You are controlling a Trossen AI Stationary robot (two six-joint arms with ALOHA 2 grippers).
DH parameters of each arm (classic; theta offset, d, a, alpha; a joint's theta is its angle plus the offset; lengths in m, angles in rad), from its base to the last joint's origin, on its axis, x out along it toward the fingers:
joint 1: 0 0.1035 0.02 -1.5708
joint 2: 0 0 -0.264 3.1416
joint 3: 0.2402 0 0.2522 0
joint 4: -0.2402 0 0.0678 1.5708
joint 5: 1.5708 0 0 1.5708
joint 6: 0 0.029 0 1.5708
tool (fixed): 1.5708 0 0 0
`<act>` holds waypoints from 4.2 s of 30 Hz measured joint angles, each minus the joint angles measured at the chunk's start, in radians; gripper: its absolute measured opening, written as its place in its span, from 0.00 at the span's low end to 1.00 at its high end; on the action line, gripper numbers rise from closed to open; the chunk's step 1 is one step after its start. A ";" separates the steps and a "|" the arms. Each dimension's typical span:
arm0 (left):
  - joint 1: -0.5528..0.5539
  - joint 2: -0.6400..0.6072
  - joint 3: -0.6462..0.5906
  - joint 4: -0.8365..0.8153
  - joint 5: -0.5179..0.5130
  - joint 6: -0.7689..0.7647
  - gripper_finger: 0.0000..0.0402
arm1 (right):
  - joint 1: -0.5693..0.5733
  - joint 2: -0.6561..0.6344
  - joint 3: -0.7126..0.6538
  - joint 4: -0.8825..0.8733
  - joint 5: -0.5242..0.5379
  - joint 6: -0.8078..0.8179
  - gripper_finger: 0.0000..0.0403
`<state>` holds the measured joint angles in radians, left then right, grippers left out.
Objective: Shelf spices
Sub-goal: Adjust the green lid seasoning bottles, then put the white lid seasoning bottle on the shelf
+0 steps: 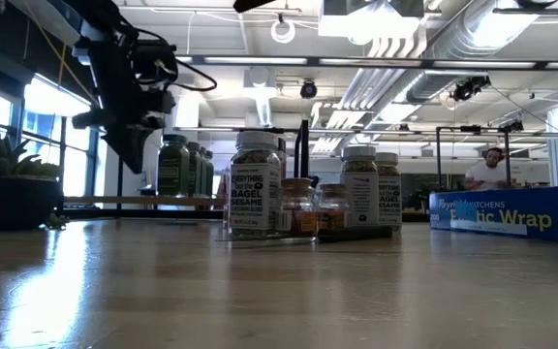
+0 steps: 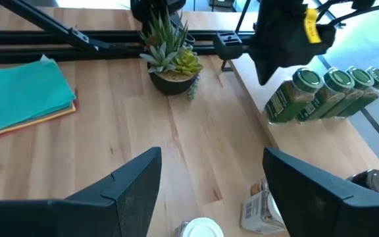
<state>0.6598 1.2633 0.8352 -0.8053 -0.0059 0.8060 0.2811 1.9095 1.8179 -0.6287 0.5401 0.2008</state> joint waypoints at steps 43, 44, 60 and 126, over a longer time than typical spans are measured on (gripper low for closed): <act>0.000 -0.002 0.016 0.008 0.013 -0.121 0.00 | -0.218 0.289 0.000 0.455 -0.066 -0.390 0.65; 0.000 -0.002 0.016 0.009 0.013 -0.121 0.00 | -0.231 0.302 0.000 0.461 -0.072 -0.416 0.64; 0.000 -0.001 0.017 0.056 0.022 -0.122 0.00 | -0.381 0.401 0.000 0.651 -0.206 -0.468 0.07; -0.070 -0.207 0.064 -0.131 0.121 -0.291 0.00 | -0.261 0.148 0.000 0.503 -0.215 -0.525 0.00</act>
<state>0.5899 1.0565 0.8997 -0.9367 0.1149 0.5147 0.0197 2.0575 1.8183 -0.1253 0.3251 -0.3241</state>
